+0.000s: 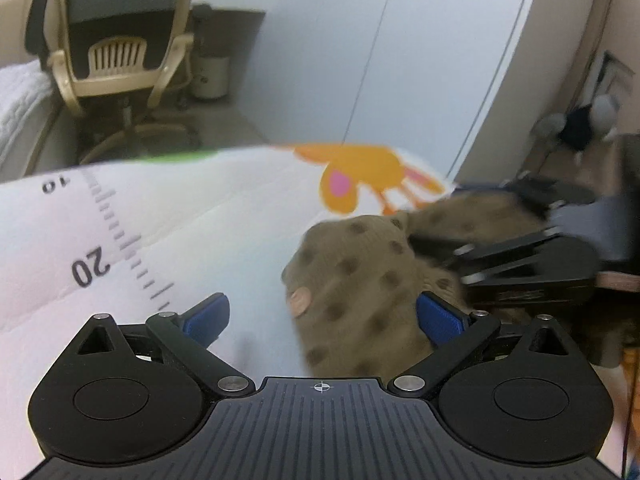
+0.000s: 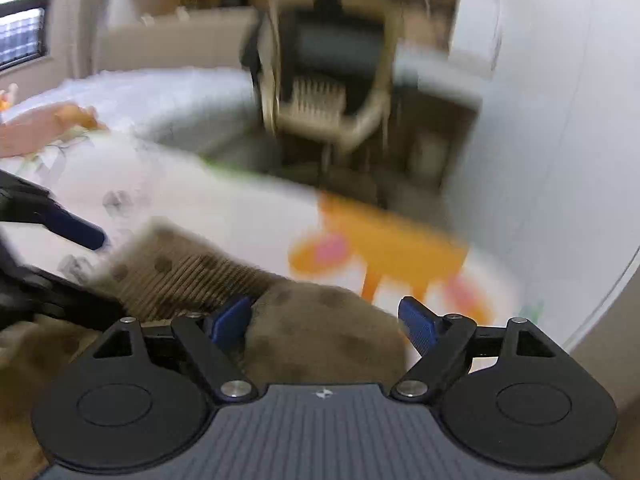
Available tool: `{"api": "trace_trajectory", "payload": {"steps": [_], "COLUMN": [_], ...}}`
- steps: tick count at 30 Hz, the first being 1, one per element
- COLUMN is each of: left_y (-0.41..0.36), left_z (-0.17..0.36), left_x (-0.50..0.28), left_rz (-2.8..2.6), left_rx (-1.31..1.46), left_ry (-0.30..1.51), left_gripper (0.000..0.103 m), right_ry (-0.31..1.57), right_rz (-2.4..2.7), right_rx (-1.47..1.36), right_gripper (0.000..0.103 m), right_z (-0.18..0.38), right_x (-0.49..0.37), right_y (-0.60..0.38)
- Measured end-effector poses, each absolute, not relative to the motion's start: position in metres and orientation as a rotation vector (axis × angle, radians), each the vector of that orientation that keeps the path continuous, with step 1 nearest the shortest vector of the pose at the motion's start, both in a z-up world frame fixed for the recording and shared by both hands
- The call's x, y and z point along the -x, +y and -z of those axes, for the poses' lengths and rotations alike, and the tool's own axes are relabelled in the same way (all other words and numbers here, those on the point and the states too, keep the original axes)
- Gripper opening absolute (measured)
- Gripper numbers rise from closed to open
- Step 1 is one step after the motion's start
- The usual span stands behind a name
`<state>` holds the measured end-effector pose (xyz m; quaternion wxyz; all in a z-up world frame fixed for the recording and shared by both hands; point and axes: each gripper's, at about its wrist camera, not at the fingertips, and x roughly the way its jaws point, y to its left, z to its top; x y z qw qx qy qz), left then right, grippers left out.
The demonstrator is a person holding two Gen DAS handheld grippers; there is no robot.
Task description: Fold clothes
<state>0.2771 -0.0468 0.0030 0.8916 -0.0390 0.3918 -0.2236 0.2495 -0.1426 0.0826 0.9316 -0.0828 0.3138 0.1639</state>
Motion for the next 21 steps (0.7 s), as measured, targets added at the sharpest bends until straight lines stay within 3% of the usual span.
{"api": "trace_trajectory", "payload": {"steps": [6, 13, 21], "left_y": [-0.035, -0.037, -0.029], "left_z": [0.002, -0.005, -0.032], "left_x": [-0.281, -0.271, -0.186], "left_rz": [0.501, 0.448, 0.498], "left_rx": [0.155, 0.169, -0.018], "left_ry": [0.823, 0.816, 0.739], "left_gripper": [0.103, 0.103, 0.103], "right_ry": [0.549, 0.651, 0.501], "right_rz": [-0.273, -0.142, -0.325], "right_rx": [0.085, 0.186, 0.285], "right_gripper": [0.084, 0.088, 0.09], "right_z": [-0.112, -0.073, -0.115], "right_x": [-0.203, -0.164, -0.079], "right_y": [-0.18, -0.197, -0.177]}}
